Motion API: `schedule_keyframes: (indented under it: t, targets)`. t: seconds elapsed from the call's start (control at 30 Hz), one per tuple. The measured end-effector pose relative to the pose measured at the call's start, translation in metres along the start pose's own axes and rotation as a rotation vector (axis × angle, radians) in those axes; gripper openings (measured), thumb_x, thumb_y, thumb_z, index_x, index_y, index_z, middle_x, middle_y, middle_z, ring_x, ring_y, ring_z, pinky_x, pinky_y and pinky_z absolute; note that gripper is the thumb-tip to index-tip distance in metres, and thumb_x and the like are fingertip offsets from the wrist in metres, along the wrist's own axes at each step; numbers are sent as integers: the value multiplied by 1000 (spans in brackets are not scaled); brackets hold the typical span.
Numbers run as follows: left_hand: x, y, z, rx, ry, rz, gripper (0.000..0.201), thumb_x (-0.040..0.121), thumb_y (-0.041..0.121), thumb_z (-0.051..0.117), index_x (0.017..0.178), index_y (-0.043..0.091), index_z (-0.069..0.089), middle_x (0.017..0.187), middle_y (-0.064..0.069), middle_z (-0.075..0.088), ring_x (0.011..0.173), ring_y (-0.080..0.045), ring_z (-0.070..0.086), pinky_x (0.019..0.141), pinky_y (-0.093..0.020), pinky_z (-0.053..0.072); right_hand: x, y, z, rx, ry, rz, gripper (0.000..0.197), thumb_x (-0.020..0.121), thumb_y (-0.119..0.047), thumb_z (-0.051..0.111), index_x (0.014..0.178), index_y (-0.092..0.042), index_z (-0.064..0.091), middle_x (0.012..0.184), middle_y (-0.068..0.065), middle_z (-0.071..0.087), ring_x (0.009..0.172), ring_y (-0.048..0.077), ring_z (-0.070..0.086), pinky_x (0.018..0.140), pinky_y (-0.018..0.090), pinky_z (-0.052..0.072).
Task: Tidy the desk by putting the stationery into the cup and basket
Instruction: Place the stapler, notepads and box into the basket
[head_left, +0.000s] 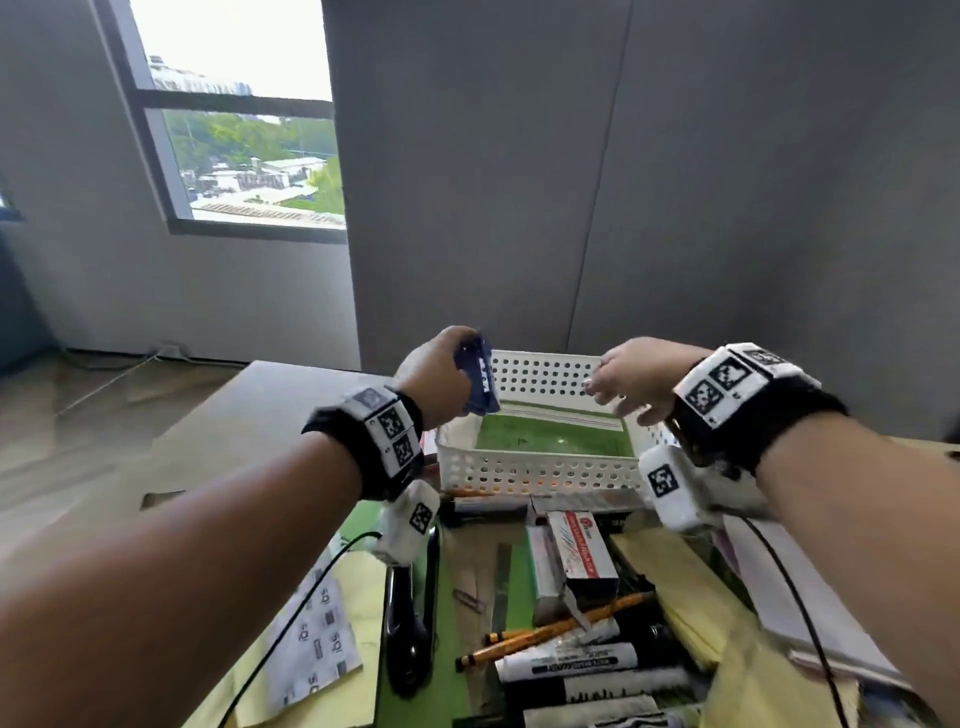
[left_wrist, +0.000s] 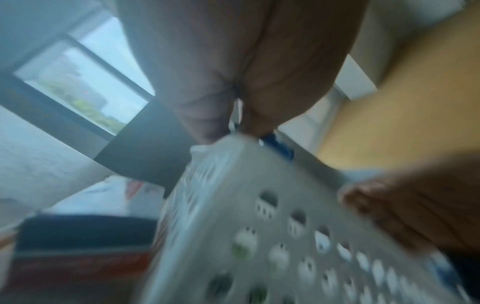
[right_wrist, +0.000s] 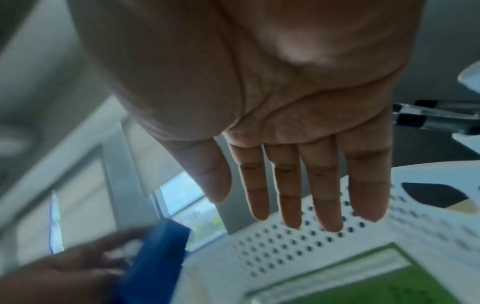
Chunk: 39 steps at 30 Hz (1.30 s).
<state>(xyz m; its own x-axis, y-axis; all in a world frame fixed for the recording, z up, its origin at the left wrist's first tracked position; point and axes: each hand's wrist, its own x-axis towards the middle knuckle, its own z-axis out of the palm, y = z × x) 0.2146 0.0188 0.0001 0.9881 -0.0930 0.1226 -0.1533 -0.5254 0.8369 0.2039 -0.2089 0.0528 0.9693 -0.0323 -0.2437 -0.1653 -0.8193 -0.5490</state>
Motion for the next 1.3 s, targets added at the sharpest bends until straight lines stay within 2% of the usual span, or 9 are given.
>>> schedule_keyframes:
  t: [0.13, 0.23, 0.37, 0.5, 0.63, 0.7, 0.8, 1.1, 1.3]
  targets:
    - [-1, -1, 3, 257, -12, 100, 80, 88, 1, 50, 148, 50, 30, 114, -1, 60, 89, -22, 66, 77, -40, 61, 26, 1, 13, -243, -74, 143, 46, 103, -24, 57, 141, 2, 51, 135, 18, 60, 107, 27, 62, 95, 34, 52]
    - [4, -6, 2, 290, -56, 103, 81, 93, 4, 52, 155, 49, 24, 119, -3, 54, 93, -19, 62, 83, -37, 60, 33, 2, 24, -378, -146, 222, 55, 106, -27, 51, 149, 5, 38, 154, 17, 45, 137, 30, 51, 91, 19, 50]
    - [12, -17, -3, 45, -54, 43, 81, 87, -4, 58, 151, 40, 36, 106, 7, 61, 91, -14, 67, 80, -41, 63, 39, 4, 28, -253, -130, 297, 60, 107, -26, 49, 151, 9, 28, 156, 23, 39, 98, 24, 59, 66, 25, 41]
    - [17, -22, -7, -189, -50, -25, 79, 88, -13, 51, 146, 38, 40, 107, 4, 63, 99, -29, 72, 77, -50, 64, 63, 28, 36, 74, -83, 428, 71, 94, -24, 69, 148, 1, 32, 135, 22, 52, 99, 28, 64, 85, 35, 52]
    - [18, -27, -9, -305, -68, -23, 83, 85, -18, 57, 149, 31, 38, 114, -7, 63, 107, -39, 70, 86, -56, 60, 61, 23, 34, -61, -44, 371, 37, 92, -19, 73, 103, 13, 57, 103, 23, 62, 49, 22, 64, 66, 35, 54]
    - [19, -31, -9, -397, -62, -34, 81, 87, -22, 51, 147, 30, 38, 116, -12, 61, 103, -39, 70, 79, -58, 61, 58, 17, 25, -129, -20, 263, 26, 95, -17, 69, 85, 5, 62, 105, 20, 65, 66, 23, 66, 73, 31, 51]
    - [18, -31, -10, -503, -92, -59, 79, 89, -28, 40, 147, 26, 38, 108, -18, 57, 95, -41, 63, 74, -58, 59, 63, 16, 4, -63, 164, 138, 7, 93, -15, 72, 96, -9, 69, 121, 5, 65, 106, 31, 66, 88, 29, 50]
    - [23, -9, -9, -25, -192, -8, 62, 83, -14, 51, 113, 40, 61, 116, -10, 64, 98, -37, 72, 72, -53, 64, 51, 38, 9, 316, 454, 17, 46, 78, 6, 75, 118, -15, 72, 111, 4, 74, 101, 23, 65, 84, 26, 47]
    - [26, 9, 5, 465, -176, 107, 26, 92, 17, 64, 112, 33, 58, 99, 2, 67, 84, -22, 69, 74, -41, 63, 49, 42, 17, 534, 466, 57, 26, 84, 4, 67, 98, -17, 75, 87, 8, 74, 66, 25, 65, 65, 36, 56]
